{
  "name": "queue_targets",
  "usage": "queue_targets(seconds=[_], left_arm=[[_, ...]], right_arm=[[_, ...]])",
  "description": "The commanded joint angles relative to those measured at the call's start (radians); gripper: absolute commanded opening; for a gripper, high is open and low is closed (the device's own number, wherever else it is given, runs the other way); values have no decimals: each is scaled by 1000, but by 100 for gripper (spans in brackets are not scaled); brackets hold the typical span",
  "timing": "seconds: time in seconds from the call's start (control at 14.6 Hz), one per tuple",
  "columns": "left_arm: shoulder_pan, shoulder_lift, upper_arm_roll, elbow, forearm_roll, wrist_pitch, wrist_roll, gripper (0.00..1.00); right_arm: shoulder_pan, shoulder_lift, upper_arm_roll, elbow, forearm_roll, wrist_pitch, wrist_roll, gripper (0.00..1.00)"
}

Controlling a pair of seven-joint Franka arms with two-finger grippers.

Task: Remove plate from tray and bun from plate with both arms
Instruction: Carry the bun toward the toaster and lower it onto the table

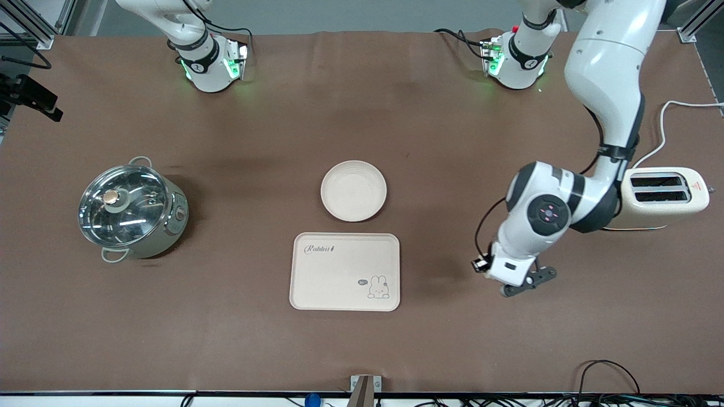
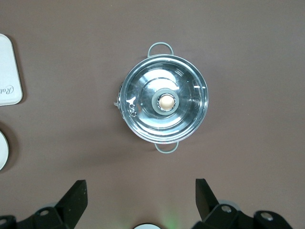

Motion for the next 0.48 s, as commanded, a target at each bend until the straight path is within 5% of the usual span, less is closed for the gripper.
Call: queue_targets(seconds=[0.0,0.27,0.41], left_arm=[[23,30,-10,-8,24,2,3,37],[38,56,-10,-28,24,2,4,55],[46,49,-10,-24,23,2,-11,95]], right_arm=[[-12,6,13,31,-18,-12,15,100],[-1,18,19,58,-17,-8,15,100],[7,41,19,78,-15,-2,20,100]])
